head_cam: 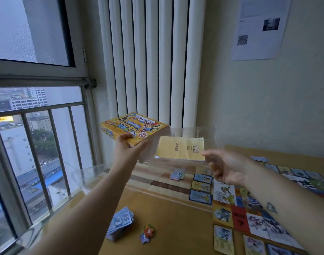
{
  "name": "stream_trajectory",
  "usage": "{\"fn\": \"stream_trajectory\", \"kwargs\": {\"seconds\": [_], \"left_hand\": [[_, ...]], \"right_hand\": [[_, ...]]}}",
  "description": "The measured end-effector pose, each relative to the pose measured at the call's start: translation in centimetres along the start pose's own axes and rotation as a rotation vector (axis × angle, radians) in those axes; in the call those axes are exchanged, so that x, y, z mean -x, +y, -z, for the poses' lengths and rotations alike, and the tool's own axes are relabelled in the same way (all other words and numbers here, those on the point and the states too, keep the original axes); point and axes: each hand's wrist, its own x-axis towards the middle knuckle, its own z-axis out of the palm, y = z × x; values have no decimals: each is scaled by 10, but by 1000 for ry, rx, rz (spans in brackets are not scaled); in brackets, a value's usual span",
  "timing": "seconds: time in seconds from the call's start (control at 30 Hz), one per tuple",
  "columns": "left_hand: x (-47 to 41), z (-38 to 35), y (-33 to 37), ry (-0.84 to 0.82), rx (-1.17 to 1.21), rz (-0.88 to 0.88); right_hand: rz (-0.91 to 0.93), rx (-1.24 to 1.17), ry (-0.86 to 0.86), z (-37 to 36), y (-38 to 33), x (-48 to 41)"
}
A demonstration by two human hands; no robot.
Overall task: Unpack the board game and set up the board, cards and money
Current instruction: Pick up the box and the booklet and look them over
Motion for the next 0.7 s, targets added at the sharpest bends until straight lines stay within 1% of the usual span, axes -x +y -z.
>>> {"fn": "stream_trajectory", "kwargs": {"seconds": [0.13,0.2,0.37,0.47,0.63,0.7], "left_hand": [[-8,-4,-3,100,-232,38],[-11,-6,-1,110,-324,40],[-12,-9,8,72,-242,25],[-6,-10,13,-19,-152,18],[3,-11,8,-234,25,66],[2,-15,1,-243,34,65]], "right_hand": [[-4,-1,-8,-4,-1,-1],[-18,-6,-12,-5,-2,-1],[-34,-29,-11,-6,-5,-1],[-41,-66,-6,-3,-6,-2],[-32,-156,37,2,-6,-1],[-24,-177,59,0,-4,-1]]}}
